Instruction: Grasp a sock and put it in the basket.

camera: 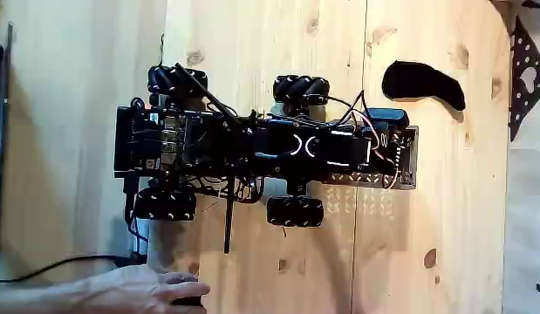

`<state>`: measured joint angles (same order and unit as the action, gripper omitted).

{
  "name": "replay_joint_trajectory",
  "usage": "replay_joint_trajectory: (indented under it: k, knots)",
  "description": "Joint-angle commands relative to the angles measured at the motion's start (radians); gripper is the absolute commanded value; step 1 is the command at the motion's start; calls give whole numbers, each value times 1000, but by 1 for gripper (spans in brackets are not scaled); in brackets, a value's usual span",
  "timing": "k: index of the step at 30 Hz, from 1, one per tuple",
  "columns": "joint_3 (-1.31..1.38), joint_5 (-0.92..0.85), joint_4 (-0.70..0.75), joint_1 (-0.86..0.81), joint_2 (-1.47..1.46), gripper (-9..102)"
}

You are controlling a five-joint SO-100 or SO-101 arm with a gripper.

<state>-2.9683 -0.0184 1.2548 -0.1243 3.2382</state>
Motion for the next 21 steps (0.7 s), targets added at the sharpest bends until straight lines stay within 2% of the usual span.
replay_joint_trajectory:
  k: [1,9,21]
  knots:
    - [5,-2,143,-14,9,0]
    - [5,-2,143,-14,9,0]
    - [5,9,107,72,3,0]
